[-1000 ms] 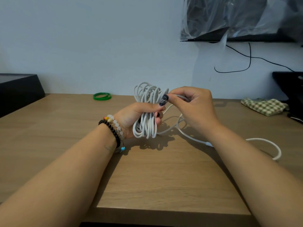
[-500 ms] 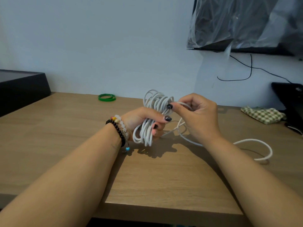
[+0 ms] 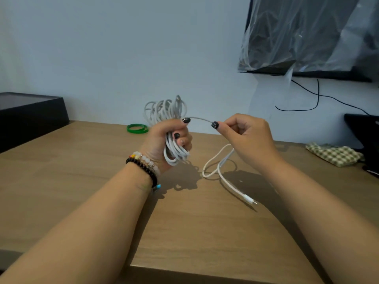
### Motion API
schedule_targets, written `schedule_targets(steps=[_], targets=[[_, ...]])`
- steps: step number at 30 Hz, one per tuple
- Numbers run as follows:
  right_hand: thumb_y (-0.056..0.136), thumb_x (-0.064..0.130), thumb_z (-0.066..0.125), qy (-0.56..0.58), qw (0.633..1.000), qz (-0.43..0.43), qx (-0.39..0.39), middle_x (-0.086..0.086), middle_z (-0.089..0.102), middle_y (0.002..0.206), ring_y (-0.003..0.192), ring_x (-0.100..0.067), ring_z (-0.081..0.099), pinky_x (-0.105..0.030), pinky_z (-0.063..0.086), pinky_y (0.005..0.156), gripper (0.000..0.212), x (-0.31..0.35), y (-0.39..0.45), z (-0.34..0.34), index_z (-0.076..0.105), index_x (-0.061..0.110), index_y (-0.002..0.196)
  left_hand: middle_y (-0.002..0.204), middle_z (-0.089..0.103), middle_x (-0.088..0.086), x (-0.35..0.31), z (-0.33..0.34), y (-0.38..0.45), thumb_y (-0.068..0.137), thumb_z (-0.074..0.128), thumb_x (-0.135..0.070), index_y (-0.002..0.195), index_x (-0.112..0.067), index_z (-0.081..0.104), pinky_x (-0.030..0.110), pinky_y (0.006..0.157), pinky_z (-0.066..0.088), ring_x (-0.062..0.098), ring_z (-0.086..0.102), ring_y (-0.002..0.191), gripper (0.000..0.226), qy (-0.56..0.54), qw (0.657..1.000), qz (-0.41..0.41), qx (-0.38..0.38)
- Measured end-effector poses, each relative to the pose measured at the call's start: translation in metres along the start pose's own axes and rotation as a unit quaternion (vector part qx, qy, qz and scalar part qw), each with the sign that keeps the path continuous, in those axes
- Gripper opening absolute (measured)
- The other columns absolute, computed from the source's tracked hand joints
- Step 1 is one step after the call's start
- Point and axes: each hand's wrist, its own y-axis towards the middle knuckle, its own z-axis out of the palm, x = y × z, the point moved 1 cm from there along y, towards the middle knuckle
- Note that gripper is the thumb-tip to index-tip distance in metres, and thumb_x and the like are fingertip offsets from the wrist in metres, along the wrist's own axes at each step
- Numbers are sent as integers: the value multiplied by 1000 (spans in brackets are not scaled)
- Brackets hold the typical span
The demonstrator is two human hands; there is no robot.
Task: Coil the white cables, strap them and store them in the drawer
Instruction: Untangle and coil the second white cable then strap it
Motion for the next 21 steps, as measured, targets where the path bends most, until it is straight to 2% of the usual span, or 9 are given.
schedule_targets(steps=[3,6,10,14,16,18,19,21], targets=[[86,23,72,16,1000,0,-5,-6,54,58,52,-4,39,-16,32,52,17,-9,-1,-1,71,10,75,40,37,-6,-8,-6,2,77,52,-10,46,-20,40,20,42,29,7,40,37,35,-30,998,33,-34],[88,19,69,38,999,9,-31,-17,55,62,54,-6,40,-20,32,54,15,-24,-9,3,70,14,74,40,38,-5,-2,-2,3,76,55,-11,45,-19,41,20,42,34,8,42,38,34,26,998,22,-48],[91,17,65,50,997,-5,-58,-8,53,59,53,-4,39,-16,32,53,13,-27,-13,12,69,16,79,43,42,-3,14,7,5,75,60,-16,48,-18,46,21,42,38,9,45,39,31,117,991,-24,-60],[91,15,65,8,995,-66,-74,-11,54,57,52,-10,42,-18,34,54,9,-25,-15,10,71,14,84,47,47,-1,22,10,4,88,63,-14,67,-15,50,18,40,42,10,49,39,25,150,983,-23,-101],[91,15,65,-30,991,-109,-76,3,51,54,52,-12,45,-17,34,53,9,-25,-16,11,72,13,87,48,49,0,25,14,3,83,66,-21,74,-13,52,19,41,43,12,51,40,18,166,980,-18,-108],[91,15,64,-66,984,-148,-69,20,50,59,54,-3,45,-16,36,55,10,-25,-16,13,73,11,89,50,52,0,24,15,2,72,71,-31,77,-13,55,20,43,45,12,53,43,25,184,976,-23,-113],[91,15,63,-83,980,-168,-63,21,53,64,57,0,46,-18,39,57,11,-25,-16,14,73,10,90,52,54,1,23,15,2,68,73,-34,78,-14,56,21,44,46,13,55,44,29,199,973,-24,-117],[91,15,62,-118,970,-209,-42,10,64,73,63,-3,51,-25,46,56,13,-25,-17,17,74,8,92,54,57,2,21,15,1,65,74,-37,79,-14,59,23,47,49,14,57,46,30,229,966,-15,-122]])
